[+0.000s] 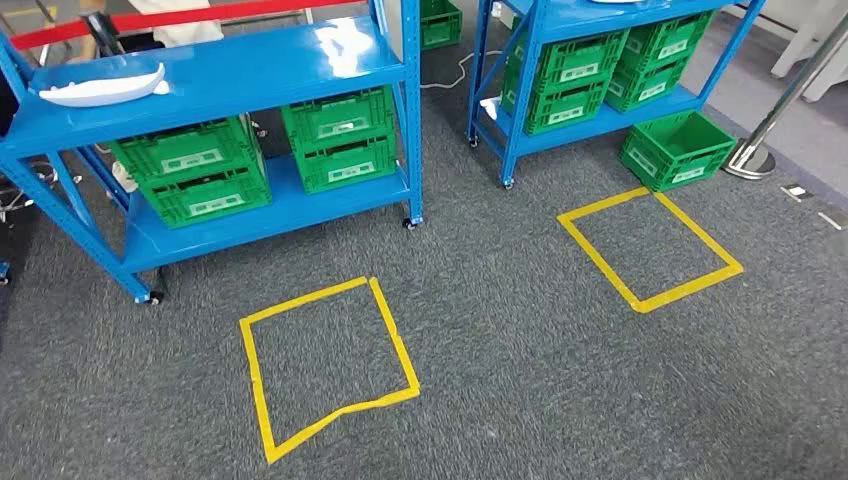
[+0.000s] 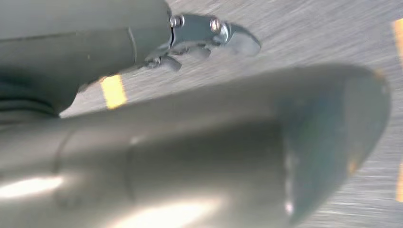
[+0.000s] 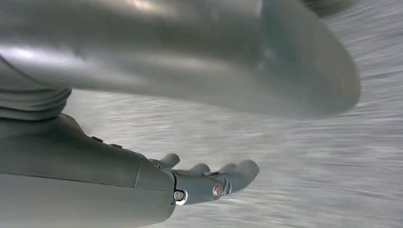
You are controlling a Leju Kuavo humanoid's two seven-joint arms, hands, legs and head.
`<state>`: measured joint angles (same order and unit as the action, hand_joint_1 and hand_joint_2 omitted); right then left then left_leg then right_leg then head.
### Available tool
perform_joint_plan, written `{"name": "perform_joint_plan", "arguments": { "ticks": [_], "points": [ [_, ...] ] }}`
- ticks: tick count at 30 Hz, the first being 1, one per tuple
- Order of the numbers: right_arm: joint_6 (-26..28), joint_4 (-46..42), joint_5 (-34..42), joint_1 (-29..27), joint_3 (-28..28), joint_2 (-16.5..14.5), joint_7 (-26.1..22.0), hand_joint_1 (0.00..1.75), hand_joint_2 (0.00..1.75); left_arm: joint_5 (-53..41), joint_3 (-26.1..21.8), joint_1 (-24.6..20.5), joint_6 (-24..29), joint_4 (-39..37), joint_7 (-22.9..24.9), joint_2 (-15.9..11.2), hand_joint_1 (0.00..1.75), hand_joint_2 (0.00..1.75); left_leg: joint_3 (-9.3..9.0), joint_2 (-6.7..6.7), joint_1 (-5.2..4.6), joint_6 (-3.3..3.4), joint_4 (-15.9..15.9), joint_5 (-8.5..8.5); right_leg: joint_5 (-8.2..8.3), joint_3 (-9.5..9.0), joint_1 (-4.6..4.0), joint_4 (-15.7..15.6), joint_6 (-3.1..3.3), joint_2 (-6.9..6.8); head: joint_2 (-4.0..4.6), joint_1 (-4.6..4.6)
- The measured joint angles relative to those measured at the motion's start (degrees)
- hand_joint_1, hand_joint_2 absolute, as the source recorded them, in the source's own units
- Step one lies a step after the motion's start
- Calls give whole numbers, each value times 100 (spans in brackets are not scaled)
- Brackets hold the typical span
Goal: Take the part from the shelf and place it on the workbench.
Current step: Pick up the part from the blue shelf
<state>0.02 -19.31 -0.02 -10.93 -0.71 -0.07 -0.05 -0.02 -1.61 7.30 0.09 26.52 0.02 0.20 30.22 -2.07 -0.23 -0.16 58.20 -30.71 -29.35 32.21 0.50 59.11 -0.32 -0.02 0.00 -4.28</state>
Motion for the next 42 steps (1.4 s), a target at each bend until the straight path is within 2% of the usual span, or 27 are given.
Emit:
{"name": "perform_joint_plan", "arguments": {
  "ticks": [2,4,5,7,8,9,10,12,13,15,18,20,22,24,25,27,28,30,31,34,35,36,38,39,40,41,42],
  "points": [
    [0,-190,1,162,1,-4,0,0,0,0,1,158,0,-188,2,2,0,0,-21,15,0,-31,-6,-14,6,-12,7,-24,36,9,0,-3],
    [0,-574,1,479,1,-10,-1,0,0,0,1,470,0,-564,2,1,0,0,31,66,0,-95,174,-138,7,-53,28,-65,103,24,0,17],
    [0,-771,1,631,2,-13,-1,0,0,0,1,616,0,-763,2,-2,0,0,160,92,7,-124,443,-277,4,-77,39,-79,133,29,0,32],
    [0,-1113,0,882,4,-13,1,0,0,0,1,866,0,-1132,3,-6,0,0,584,122,26,-165,1203,-593,-35,-106,34,-79,163,57,0,51],
    [0,-1241,1,971,5,-13,1,0,0,0,1,969,0,-1270,7,-11,0,0,777,126,33,-176,1509,-666,-62,-127,31,-78,165,82,0,51],
    [0,-1323,0,1018,7,-13,0,0,0,0,1,1040,0,-1357,11,-16,0,0,874,128,34,-175,1614,-617,-96,-157,29,-78,158,106,0,52],
    [0,-1362,0,1024,7,-13,2,0,0,0,1,1072,0,-1391,13,-21,0,0,869,129,34,-165,1514,-464,-132,-199,28,-78,146,122,0,53],
    [0,-1290,0,903,8,-15,3,0,0,0,1,970,0,-1288,4,-26,0,0,571,148,23,-103,775,-6,-202,-296,27,-81,120,95,0,54],
    [0,-1184,1,792,8,-18,7,0,0,0,1,844,0,-1166,-3,-28,0,0,400,163,6,-67,423,134,-243,-335,23,-86,99,63,0,52],
    [0,-879,2,502,8,-24,15,0,0,0,1,513,0,-835,-18,-26,0,0,226,179,-30,6,58,203,-287,-401,29,-94,37,9,0,53],
    [-3,-341,2,-13,7,-33,16,0,0,0,1,24,0,-265,-23,-15,0,0,130,140,-29,101,-14,170,-275,-462,35,1,-55,-15,0,40],
    [-3,35,2,-299,3,-38,16,0,0,0,1,-261,0,125,-24,-11,0,0,9,110,-6,144,-46,153,-423,-287,35,327,-97,-10,0,21],
    [1,380,2,-531,2,-22,15,0,0,0,-2,-520,0,465,-24,-18,0,0,-28,64,-4,165,-49,109,-702,166,35,1018,-134,0,0,9],
    [1,616,3,-712,3,-5,17,0,0,0,-3,-682,0,692,-25,-24,0,0,-83,-6,-4,166,-47,46,-805,586,36,1503,-157,0,0,1],
    [1,666,3,-747,3,-4,16,0,0,0,-3,-696,0,738,-24,-22,0,0,-130,-33,1,154,-46,9,-674,647,37,1442,-158,0,0,-2],
    [1,634,3,-667,3,-2,9,0,0,0,-3,-595,0,670,-18,-14,0,0,-247,-39,16,112,-46,-87,-148,497,43,784,-149,-4,0,-6],
    [1,556,2,-554,3,-4,5,0,0,0,-3,-489,0,565,-12,-12,0,0,-299,-19,17,83,-45,-142,8,393,31,453,-139,-7,0,-5],
    [0,284,2,-256,2,-11,2,0,0,0,-3,-215,0,271,-1,-10,0,0,-369,41,8,21,-53,-252,19,258,12,141,-77,-12,0,0],
    [0,119,1,-105,1,-16,2,0,0,0,-2,-56,0,103,4,-8,0,0,-415,64,1,-14,-37,-275,-45,242,1,150,-27,-10,0,3],
    [0,-416,1,337,2,-24,2,0,0,0,-1,391,0,-429,15,-3,0,0,-491,106,3,-109,139,-342,-1,72,25,110,117,-1,0,24],
    [0,-607,1,490,3,-26,1,0,0,0,-1,514,0,-624,15,-4,0,0,-392,117,7,-134,333,-416,-23,12,29,105,152,7,0,37],
    [0,-802,1,634,4,-27,1,0,0,0,0,636,0,-825,15,-5,0,0,-201,128,12,-157,641,-530,-50,-21,29,99,178,26,0,48],
    [0,-1126,0,885,6,-24,-2,0,0,0,1,867,0,-1166,17,-12,0,0,317,137,19,-179,1345,-801,-113,-73,19,99,201,98,0,60],
    [0,-1243,0,961,7,-22,-1,0,0,0,1,967,0,-1291,19,-18,0,0,524,138,19,-175,1551,-869,-149,-109,13,99,201,136,0,62],
    [0,-1320,0,996,8,-20,-1,0,0,0,1,1035,0,-1373,21,-24,0,0,640,138,16,-159,1572,-827,-189,-158,5,99,199,165,0,62],
    [1,-1357,2,990,9,-19,2,0,0,0,1,1057,0,-1410,20,-29,0,0,658,138,8,-129,1387,-644,-234,-220,-2,98,195,181,0,61],
    [1,-1362,2,947,10,-18,4,0,0,0,1,1035,0,-1404,19,-32,0,0,606,141,-7,-86,1066,-371,-279,-287,-9,96,188,185,0,62]
  ]
}}
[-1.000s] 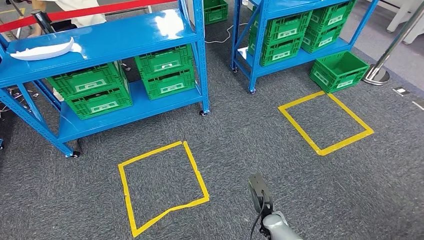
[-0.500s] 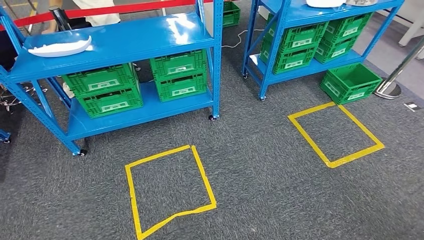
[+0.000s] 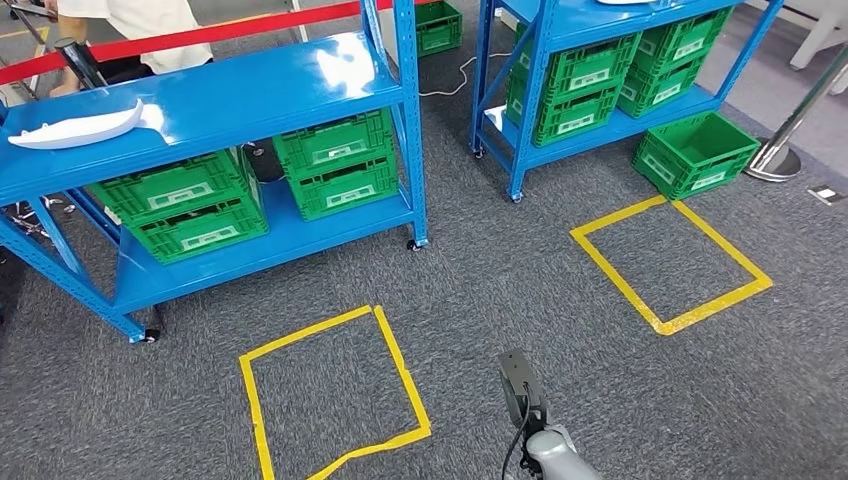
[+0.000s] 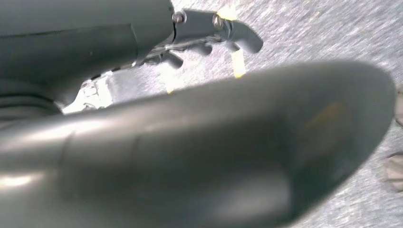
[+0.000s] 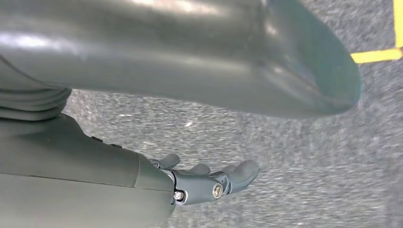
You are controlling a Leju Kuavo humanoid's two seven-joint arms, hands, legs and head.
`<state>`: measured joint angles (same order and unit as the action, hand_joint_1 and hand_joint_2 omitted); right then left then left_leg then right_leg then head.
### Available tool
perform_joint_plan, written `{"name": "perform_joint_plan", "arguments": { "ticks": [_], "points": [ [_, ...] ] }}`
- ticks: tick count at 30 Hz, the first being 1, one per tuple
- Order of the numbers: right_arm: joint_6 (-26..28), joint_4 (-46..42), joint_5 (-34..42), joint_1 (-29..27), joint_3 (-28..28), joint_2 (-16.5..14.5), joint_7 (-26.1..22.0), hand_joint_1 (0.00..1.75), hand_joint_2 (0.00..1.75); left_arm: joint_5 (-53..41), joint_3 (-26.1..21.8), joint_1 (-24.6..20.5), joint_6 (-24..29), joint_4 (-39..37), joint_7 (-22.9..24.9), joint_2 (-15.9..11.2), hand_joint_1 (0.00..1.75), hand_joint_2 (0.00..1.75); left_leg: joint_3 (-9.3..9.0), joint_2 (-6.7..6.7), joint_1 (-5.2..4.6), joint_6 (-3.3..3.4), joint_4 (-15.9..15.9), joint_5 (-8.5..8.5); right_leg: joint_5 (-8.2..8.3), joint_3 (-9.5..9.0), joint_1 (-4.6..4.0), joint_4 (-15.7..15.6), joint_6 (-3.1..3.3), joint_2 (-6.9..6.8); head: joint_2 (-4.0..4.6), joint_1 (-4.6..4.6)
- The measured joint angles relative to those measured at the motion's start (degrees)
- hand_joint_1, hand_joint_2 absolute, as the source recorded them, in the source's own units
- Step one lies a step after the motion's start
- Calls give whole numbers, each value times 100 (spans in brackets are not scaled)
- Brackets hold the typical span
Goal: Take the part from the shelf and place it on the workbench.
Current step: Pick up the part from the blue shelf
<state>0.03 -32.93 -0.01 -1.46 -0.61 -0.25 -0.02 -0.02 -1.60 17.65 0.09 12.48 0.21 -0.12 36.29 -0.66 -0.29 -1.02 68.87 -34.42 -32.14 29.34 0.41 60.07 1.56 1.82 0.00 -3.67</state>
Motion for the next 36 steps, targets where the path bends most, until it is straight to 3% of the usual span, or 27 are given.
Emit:
{"name": "perform_joint_plan", "arguments": {
  "ticks": [1,2,5,7,9,12,13,14,16,17,20,22,24,27,28,29,32,33,34,36],
  "points": [
    [1,40,1,-78,1,-1,3,0,0,0,0,-68,0,52,-6,-4,0,0,-71,6,-24,49,-324,291,-44,-58,-5,-7,-10,-10,0,-3],
    [1,121,1,-176,2,-2,5,0,0,0,0,-174,0,141,-15,-4,0,0,-125,10,-56,92,-578,413,-83,-99,-8,-19,-26,-20,0,-1],
    [-1,557,1,-558,1,-7,10,0,0,0,1,-586,0,609,-35,7,0,0,-216,-13,-100,203,-814,400,-104,-192,-15,-24,-113,-57,0,0],
    [-2,915,1,-881,-2,-13,10,0,0,0,2,-865,0,997,-38,30,0,0,-342,-43,-58,259,-912,536,-137,-246,-28,113,-175,-99,0,-7],
    [-2,1316,1,-1164,-4,-15,11,0,0,0,2,-1170,0,1403,-40,42,0,0,-463,-80,-27,291,-944,541,-343,-45,-27,520,-233,-124,0,-9],
    [-1,1842,1,-1522,-4,-1,15,0,0,0,1,-1599,0,1929,-46,30,0,0,-510,-214,-22,301,-943,491,-733,624,-9,1399,-293,-128,0,-18],
    [-1,1924,2,-1604,-4,5,14,0,0,0,0,-1664,0,2012,-46,27,0,0,-534,-251,-18,289,-942,464,-715,753,-3,1460,-300,-128,0,-25],
    [-1,1960,2,-1633,-4,9,10,0,0,0,0,-1673,0,2044,-44,27,0,0,-572,-267,-11,272,-942,431,-563,782,2,1315,-305,-129,0,-28],
    [-2,1892,1,-1527,-4,20,3,0,0,0,0,-1535,0,1945,-32,28,0,0,-664,-222,-1,225,-942,347,-17,623,13,634,-307,-142,0,-32],
    [-2,1802,0,-1403,-4,19,-2,0,0,0,0,-1414,0,1833,-27,29,0,0,-697,-186,-5,197,-940,298,91,540,7,352,-292,-152,0,-33],
    [-2,1340,-1,-951,-4,6,-2,0,0,0,0,-958,0,1352,-14,36,0,0,-796,-100,-28,104,-910,210,64,451,-5,122,-157,-166,0,-29],
    [-2,969,1,-646,-4,-2,-3,0,0,0,0,-637,0,989,-11,36,0,0,-853,-66,-27,37,-820,191,181,357,21,79,-60,-161,0,-21],
    [-1,588,1,-332,-4,-7,-3,0,0,0,0,-359,0,593,-9,31,0,0,-651,-38,-14,-22,-448,82,167,250,32,62,5,-150,0,2],
    [-1,122,-1,19,1,-2,-3,0,0,0,0,-35,0,105,-7,21,0,0,26,-14,4,-70,471,-308,77,165,28,57,29,-94,0,23],
    [-1,36,-1,67,2,1,-3,0,0,0,0,35,0,23,-6,17,0,0,172,-11,5,-68,573,-364,36,121,27,57,26,-72,0,24],
    [-1,-6,-1,74,2,2,-2,0,0,0,0,68,0,-16,-6,14,0,0,228,-10,3,-54,493,-301,-9,65,26,55,19,-57,0,25],
    [-1,119,1,-154,2,-3,5,0,0,0,0,-108,0,147,-20,7,0,0,37,24,-38,58,-421,424,-154,-127,21,24,-18,-81,0,27],
    [-1,242,1,-276,2,-7,8,0,0,0,0,-246,0,277,-27,5,0,0,-33,36,-61,92,-639,574,-191,-168,24,4,-41,-98,0,34],
    [-1,393,1,-420,2,-11,10,0,0,0,0,-397,0,431,-31,4,0,0,-68,44,-82,125,-746,663,-210,-206,26,-18,-67,-113,0,40],
    [-2,733,1,-737,2,-15,13,0,0,0,0,-725,0,804,-37,10,0,0,-135,16,-85,172,-822,659,-175,-272,19,4,-135,-139,0,52]
  ]
}}
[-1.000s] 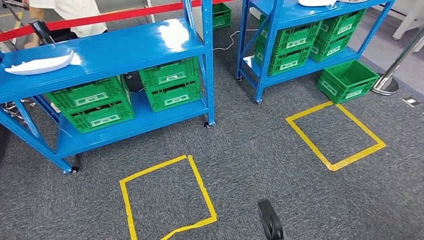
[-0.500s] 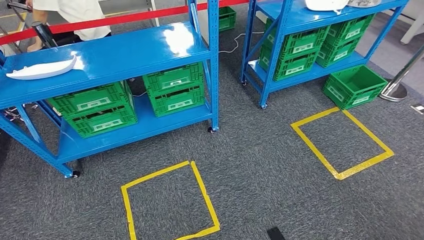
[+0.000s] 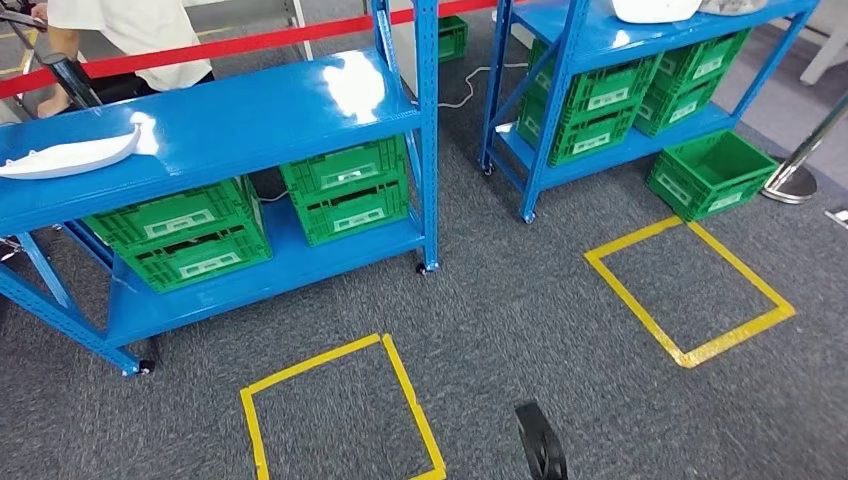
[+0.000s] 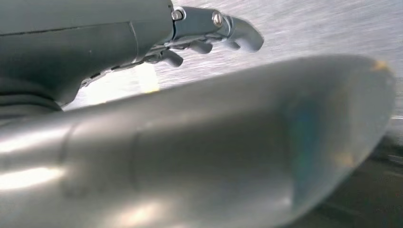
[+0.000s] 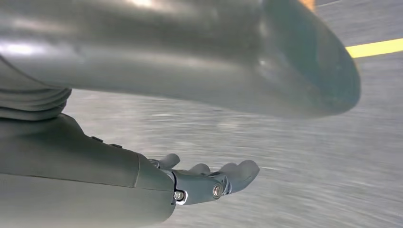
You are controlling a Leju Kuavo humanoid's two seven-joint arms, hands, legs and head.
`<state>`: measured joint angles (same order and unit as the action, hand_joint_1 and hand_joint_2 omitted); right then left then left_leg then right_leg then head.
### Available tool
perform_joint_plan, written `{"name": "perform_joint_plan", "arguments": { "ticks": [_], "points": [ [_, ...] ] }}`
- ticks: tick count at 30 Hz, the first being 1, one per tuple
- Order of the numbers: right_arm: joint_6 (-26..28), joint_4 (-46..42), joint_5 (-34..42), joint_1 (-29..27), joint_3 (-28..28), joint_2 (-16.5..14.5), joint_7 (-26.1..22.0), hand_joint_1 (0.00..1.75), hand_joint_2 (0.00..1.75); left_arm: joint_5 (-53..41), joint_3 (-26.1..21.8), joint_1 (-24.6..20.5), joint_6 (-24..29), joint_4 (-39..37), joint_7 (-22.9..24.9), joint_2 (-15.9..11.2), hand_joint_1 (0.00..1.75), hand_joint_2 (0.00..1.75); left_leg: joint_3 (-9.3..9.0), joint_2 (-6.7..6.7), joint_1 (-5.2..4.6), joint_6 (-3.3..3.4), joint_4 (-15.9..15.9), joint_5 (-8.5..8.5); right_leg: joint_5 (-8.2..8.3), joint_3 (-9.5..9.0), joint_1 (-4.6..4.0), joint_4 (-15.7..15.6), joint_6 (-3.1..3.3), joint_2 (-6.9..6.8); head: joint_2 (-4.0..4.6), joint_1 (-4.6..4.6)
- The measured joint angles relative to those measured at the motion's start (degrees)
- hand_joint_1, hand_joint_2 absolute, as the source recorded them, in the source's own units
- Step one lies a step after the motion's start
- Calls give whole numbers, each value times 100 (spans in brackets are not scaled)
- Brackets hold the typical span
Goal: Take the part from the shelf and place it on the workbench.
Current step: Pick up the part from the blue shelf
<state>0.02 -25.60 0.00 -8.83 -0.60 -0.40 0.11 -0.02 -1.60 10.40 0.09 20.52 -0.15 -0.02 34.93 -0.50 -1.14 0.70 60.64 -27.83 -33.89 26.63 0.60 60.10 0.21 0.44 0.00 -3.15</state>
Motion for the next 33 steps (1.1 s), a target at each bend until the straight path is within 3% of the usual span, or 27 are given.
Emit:
{"name": "perform_joint_plan", "arguments": {
  "ticks": [2,3,6,7,8,9,12,13,14,18,20,22,24,25,26,28,30,32,33],
  "points": [
    [-1,380,0,-333,-3,-4,-2,0,0,0,1,-322,0,409,-3,12,0,0,-128,-43,32,52,-84,21,54,65,-4,262,-58,-18,0,-3],
    [-1,586,0,-477,-5,-5,-1,0,0,0,1,-493,0,612,-6,13,0,0,-194,-69,47,74,-112,9,20,218,0,522,-79,-20,0,-4],
    [1,1104,0,-815,-5,17,-1,0,0,0,-3,-892,0,1130,-8,2,0,0,-271,-164,57,106,-125,-67,-381,913,7,1389,-140,-20,0,-13],
    [1,1207,0,-895,-4,25,-1,0,0,0,-3,-954,0,1232,-8,1,0,0,-306,-203,60,101,-125,-101,-488,1068,8,1486,-155,-20,0,-18],
    [1,1269,0,-944,-5,28,-2,0,0,0,-4,-978,0,1291,-7,2,0,0,-353,-232,65,90,-125,-139,-485,1146,9,1427,-170,-20,0,-22],
    [1,1285,0,-941,-5,31,-5,0,0,0,-4,-956,0,1294,-5,4,0,0,-411,-246,73,75,-125,-182,-338,1134,11,1196,-179,-21,0,-28],
    [1,1149,0,-731,-5,37,-15,0,0,0,-4,-735,0,1106,8,9,0,0,-529,-192,82,15,-122,-310,452,890,23,268,-189,-41,0,-32],
    [1,1107,0,-680,-6,37,-15,0,0,0,-4,-685,0,1056,11,9,0,0,-539,-173,79,4,-121,-332,595,848,25,140,-186,-50,0,-32],
    [1,1089,0,-660,-6,35,-16,0,0,0,-4,-663,0,1033,13,8,0,0,-549,-166,75,0,-119,-341,638,842,23,128,-179,-57,0,-33],
    [1,1053,0,-608,-6,33,-14,0,0,0,-4,-625,0,980,13,8,0,0,-562,-161,63,-8,-108,-363,548,857,6,135,-165,-60,0,-31],
    [1,755,0,-332,-6,25,-14,0,0,0,-3,-350,0,686,19,12,0,0,-633,-122,48,-62,-69,-399,488,832,1,124,-71,-51,0,-31],
    [1,-29,-1,316,-4,15,-16,0,0,0,-2,263,0,-96,27,11,0,0,-278,-57,69,-193,631,-687,451,696,21,90,88,-1,0,-5],
    [1,-644,-2,788,-1,15,-17,0,0,0,-1,717,0,-730,33,2,0,0,294,-25,104,-279,1458,-1003,373,563,33,69,159,58,0,21],
    [1,-719,-1,832,0,16,-16,0,0,0,0,782,0,-810,35,-4,0,0,387,-23,111,-278,1489,-965,345,528,34,70,151,77,0,20],
    [1,-763,-1,836,1,18,-15,0,0,0,0,808,0,-849,34,-9,0,0,377,-20,116,-269,1310,-789,314,485,36,69,139,87,0,20],
    [1,-740,0,726,1,18,-12,0,0,0,0,730,0,-794,24,-15,0,0,157,0,115,-234,579,-259,244,394,39,61,103,80,0,21],
    [1,-565,0,512,1,18,-6,0,0,0,0,499,0,-598,10,-10,0,0,3,36,85,-187,125,-168,189,358,35,44,50,54,0,31],
    [1,-260,0,228,-1,15,-2,0,0,0,0,209,0,-273,1,-1,0,0,-24,50,64,-122,79,-206,143,335,24,22,-20,36,0,39],
    [1,-93,0,66,-2,13,-2,0,0,0,0,58,0,-78,1,10,0,0,-63,45,83,-80,51,-112,114,309,25,23,-56,26,0,38]
  ]
}}
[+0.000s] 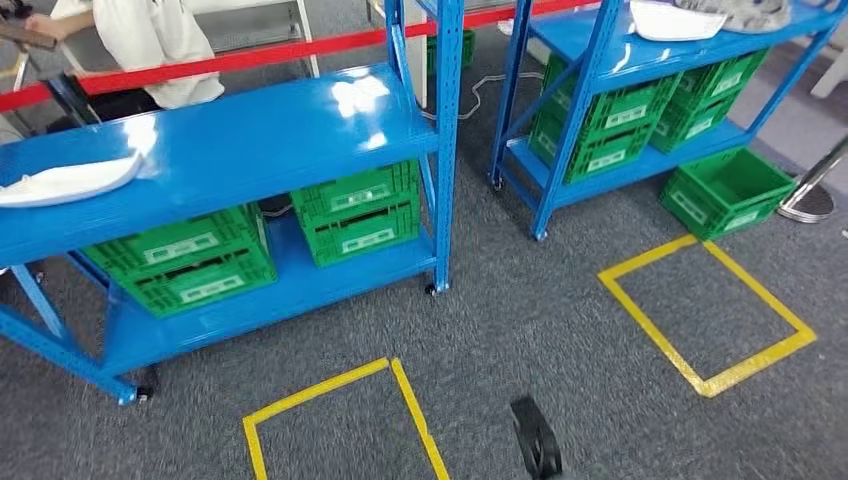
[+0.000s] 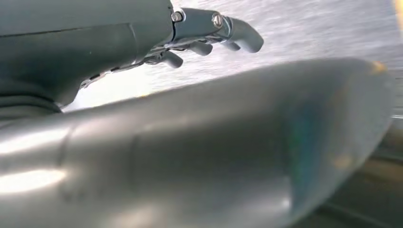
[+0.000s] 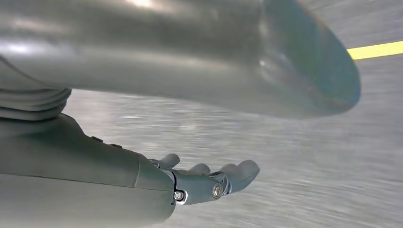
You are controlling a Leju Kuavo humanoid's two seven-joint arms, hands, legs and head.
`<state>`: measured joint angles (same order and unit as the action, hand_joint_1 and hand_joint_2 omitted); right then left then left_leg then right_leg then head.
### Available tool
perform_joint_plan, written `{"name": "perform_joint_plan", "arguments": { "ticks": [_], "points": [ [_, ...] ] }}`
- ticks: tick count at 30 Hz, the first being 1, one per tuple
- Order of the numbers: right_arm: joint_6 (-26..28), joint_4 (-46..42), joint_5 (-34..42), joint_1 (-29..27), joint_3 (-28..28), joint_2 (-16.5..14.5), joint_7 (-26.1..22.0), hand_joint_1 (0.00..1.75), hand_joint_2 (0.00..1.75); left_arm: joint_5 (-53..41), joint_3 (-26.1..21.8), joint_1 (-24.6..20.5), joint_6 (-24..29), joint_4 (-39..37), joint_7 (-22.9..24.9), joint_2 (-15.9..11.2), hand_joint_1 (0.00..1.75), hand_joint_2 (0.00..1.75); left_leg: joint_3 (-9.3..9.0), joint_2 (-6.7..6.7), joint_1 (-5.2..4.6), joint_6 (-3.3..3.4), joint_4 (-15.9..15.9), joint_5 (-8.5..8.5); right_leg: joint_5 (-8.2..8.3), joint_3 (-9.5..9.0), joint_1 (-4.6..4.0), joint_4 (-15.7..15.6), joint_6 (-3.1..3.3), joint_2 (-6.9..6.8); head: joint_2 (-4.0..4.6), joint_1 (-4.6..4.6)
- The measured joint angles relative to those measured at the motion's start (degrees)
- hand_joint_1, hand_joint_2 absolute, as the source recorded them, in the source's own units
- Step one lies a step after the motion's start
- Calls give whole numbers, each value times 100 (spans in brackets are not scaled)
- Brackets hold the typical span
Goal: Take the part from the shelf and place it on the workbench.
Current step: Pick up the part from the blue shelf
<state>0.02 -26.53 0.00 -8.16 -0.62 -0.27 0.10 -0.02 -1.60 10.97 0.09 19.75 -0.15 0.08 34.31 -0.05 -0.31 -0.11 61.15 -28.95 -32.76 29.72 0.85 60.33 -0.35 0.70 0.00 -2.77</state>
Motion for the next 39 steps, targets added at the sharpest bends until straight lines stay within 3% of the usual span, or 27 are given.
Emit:
{"name": "perform_joint_plan", "arguments": {
  "ticks": [2,3,5,6,7,8,10,12,15,18,22,26,29,33,37,39],
  "points": [
    [0,387,0,-338,-3,-4,-3,0,0,0,0,-328,0,419,-3,18,0,0,-61,-34,31,63,-64,73,-129,39,-13,186,-48,-20,0,-13],
    [0,597,0,-495,-4,-3,-3,0,0,0,-1,-503,0,635,-5,22,0,0,-86,-63,42,92,-88,73,-258,167,-15,440,-63,-27,0,-21],
    [0,984,0,-768,-4,4,1,0,0,0,-3,-818,0,1011,-8,9,0,0,-104,-138,31,131,-94,44,-562,609,-20,1176,-81,-31,0,-32],
    [0,1136,1,-876,-4,9,3,0,0,0,-4,-933,0,1159,-9,4,0,0,-117,-176,26,138,-93,27,-637,819,-20,1480,-87,-31,0,-35],
    [0,1235,1,-956,-4,13,3,0,0,0,-4,-1007,0,1260,-9,2,0,0,-142,-206,21,138,-92,5,-588,948,-21,1600,-88,-31,0,-40],
    [0,1292,1,-994,-4,17,-1,0,0,0,-4,-1037,0,1316,-8,2,0,0,-177,-226,18,133,-92,-19,-425,971,-22,1507,-83,-31,0,-44],
    [0,1285,1,-911,-4,26,-8,0,0,0,-3,-956,0,1289,-1,4,0,87,-252,-217,17,107,-92,-79,77,723,-22,769,-58,-41,0,-51],
    [-1,1119,0,-670,-4,29,-13,0,0,0,-2,-734,0,1090,9,9,0,175,-289,-176,-1,65,-96,-151,351,460,-33,164,-17,-54,0,-48],
    [-1,723,-3,-282,-4,17,-15,0,0,0,-2,-330,0,667,23,14,0,175,-366,-122,-35,63,-116,-179,401,398,-40,7,15,-20,0,-42],
    [0,608,-4,-70,-4,12,-9,0,0,0,-1,-134,0,532,20,13,0,175,-408,-152,-43,74,-178,-158,392,376,-44,-13,38,-60,0,-44],
    [0,552,0,-66,-4,11,-9,0,0,0,0,-132,0,460,8,8,0,0,-449,-155,-44,32,-243,-165,363,331,-41,-15,86,-71,0,-44],
    [0,533,0,-86,-4,10,-11,0,175,0,-2,-140,0,424,8,7,0,0,-479,-112,-44,-7,-268,-190,341,303,-42,-15,116,-38,0,-44],
    [0,531,0,-82,-4,10,-12,0,175,0,-2,-147,0,411,8,7,0,0,-489,-108,-43,-16,-269,-195,338,289,-43,-16,118,-37,0,-45],
    [0,531,0,-85,-4,10,-11,0,175,0,-1,-147,0,390,8,7,0,175,-493,-108,-43,-17,-269,-194,338,283,-34,-20,118,-37,0,-45],
    [0,531,0,-84,-4,10,-12,0,0,0,-1,-148,0,381,8,7,0,175,-496,-108,-44,-15,-269,-195,337,273,-29,-31,114,-37,0,-45],
    [0,531,0,-84,-4,10,-12,0,0,0,-2,-148,0,376,8,7,0,175,-498,-108,-44,-14,-269,-196,337,268,-29,-36,113,-37,0,-45]
  ]
}}
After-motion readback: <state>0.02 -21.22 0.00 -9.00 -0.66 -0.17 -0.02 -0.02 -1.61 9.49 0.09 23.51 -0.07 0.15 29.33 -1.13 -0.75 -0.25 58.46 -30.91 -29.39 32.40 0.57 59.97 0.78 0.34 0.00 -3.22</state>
